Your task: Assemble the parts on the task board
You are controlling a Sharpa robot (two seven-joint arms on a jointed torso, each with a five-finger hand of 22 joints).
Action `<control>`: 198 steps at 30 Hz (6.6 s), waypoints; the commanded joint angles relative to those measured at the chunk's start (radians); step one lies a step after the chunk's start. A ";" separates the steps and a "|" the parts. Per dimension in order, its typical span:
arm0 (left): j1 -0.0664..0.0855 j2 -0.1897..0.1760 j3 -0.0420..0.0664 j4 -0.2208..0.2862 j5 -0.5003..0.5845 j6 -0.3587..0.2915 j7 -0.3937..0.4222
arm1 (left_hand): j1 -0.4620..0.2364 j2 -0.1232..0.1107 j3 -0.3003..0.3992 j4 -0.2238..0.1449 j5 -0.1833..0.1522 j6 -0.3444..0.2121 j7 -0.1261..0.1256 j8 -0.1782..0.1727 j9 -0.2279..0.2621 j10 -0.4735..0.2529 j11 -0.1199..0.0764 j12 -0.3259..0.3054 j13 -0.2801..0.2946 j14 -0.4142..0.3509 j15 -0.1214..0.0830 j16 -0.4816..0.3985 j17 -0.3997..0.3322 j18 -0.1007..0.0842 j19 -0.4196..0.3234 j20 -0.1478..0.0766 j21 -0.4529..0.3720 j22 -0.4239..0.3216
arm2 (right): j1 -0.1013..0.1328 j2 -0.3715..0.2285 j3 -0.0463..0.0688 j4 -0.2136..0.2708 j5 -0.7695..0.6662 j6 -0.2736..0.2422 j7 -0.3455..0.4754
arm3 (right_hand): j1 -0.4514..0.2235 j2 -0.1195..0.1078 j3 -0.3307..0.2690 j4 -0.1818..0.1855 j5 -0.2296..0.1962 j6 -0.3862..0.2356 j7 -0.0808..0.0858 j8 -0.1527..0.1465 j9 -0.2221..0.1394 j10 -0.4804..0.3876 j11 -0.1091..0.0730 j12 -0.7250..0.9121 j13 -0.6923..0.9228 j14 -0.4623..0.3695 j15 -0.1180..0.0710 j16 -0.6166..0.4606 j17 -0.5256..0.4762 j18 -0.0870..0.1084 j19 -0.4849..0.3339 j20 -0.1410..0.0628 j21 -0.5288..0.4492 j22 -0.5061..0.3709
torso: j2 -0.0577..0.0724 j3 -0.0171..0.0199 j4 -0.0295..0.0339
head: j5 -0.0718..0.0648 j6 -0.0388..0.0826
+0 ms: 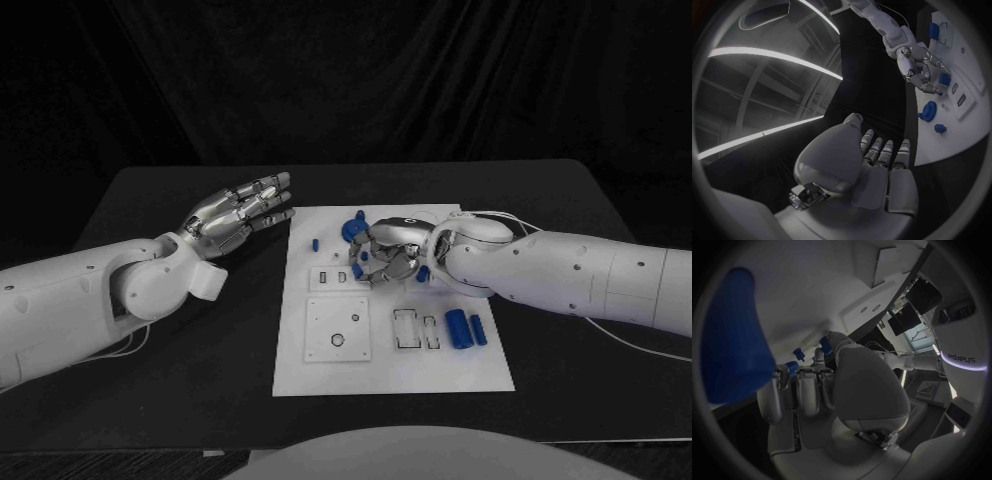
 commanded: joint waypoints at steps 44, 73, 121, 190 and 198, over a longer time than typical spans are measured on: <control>-0.004 -0.002 0.001 0.009 0.002 -0.010 0.025 | 0.013 -0.006 0.012 -0.007 0.006 -0.002 -0.007 0.006 0.001 -0.004 0.005 0.014 0.000 0.000 0.007 0.012 0.001 0.017 0.007 0.003 0.005 0.002 | 0.081 -0.101 0.001 0.084 0.123 -0.333 0.217 | -0.403 -0.104 -0.477 0.068 -0.354 -0.094 0.009 -0.153 -0.175 0.104 0.012 0.003 0.263 0.107 0.011 0.003 0.263 0.006 0.070 0.011 -0.038 0.245 | -0.001 0.0021 -0.0018 | 0.009 0.017; 0.254 0.131 0.002 0.008 -1.106 0.117 -0.463 | -0.359 0.021 -0.327 0.034 -0.505 0.678 0.030 0.207 0.091 1.503 -0.047 1.417 1.539 1.533 -0.141 1.509 1.553 -0.162 1.532 -0.152 1.540 1.555 | 0.143 -0.308 0.000 0.249 0.349 -0.375 0.041 | -0.308 0.320 -0.423 0.052 -0.162 0.045 0.037 -0.115 -0.209 0.104 0.039 0.003 0.263 0.107 0.034 0.003 0.263 -0.001 0.089 0.035 -0.016 0.255 | -0.009 0.0142 -0.0057 | 0.035 0.051; 0.260 0.524 0.002 -0.207 -0.815 0.306 -1.227 | -0.340 -0.001 -0.132 -0.040 -0.464 0.754 0.000 0.121 0.161 1.503 -0.086 1.417 1.539 1.533 -0.185 1.509 1.553 -0.162 1.532 -0.192 1.540 1.555 | 0.096 -0.302 0.000 0.258 0.339 -0.262 -0.048 | -0.225 0.281 -0.460 0.044 -0.192 0.045 0.037 -0.117 -0.220 0.104 0.038 0.003 0.263 0.107 0.034 0.003 0.263 0.008 0.067 0.036 -0.044 0.242 | -0.036 0.0533 -0.0333 | 0.094 -0.004; 0.156 0.615 0.002 -0.358 -0.815 0.224 -1.172 | -0.338 -0.036 -0.062 -0.078 -0.436 0.788 -0.010 0.087 0.165 1.503 -0.099 1.417 1.539 1.533 -0.200 1.509 1.553 -0.162 1.532 -0.206 1.540 1.555 | 0.083 -0.298 0.000 0.241 0.339 -0.249 -0.022 | -0.210 0.279 -0.469 0.046 -0.171 0.044 0.036 -0.116 -0.222 0.104 0.037 0.003 0.263 0.107 0.033 0.003 0.263 0.011 0.059 0.035 -0.054 0.238 | -0.049 0.0580 -0.0345 | 0.097 -0.023; 0.151 0.622 0.002 -0.363 -0.815 0.227 -1.164 | -0.342 -0.040 -0.053 -0.080 -0.435 0.808 -0.018 0.096 0.178 1.503 -0.106 1.417 1.539 1.533 -0.206 1.509 1.553 -0.162 1.532 -0.212 1.540 1.555 | 0.083 -0.298 0.000 0.240 0.339 -0.247 -0.023 | -0.210 0.279 -0.469 0.046 -0.171 0.044 0.036 -0.116 -0.222 0.104 0.037 0.003 0.263 0.107 0.033 0.003 0.263 0.011 0.059 0.035 -0.054 0.238 | -0.049 0.0586 -0.0335 | 0.094 -0.023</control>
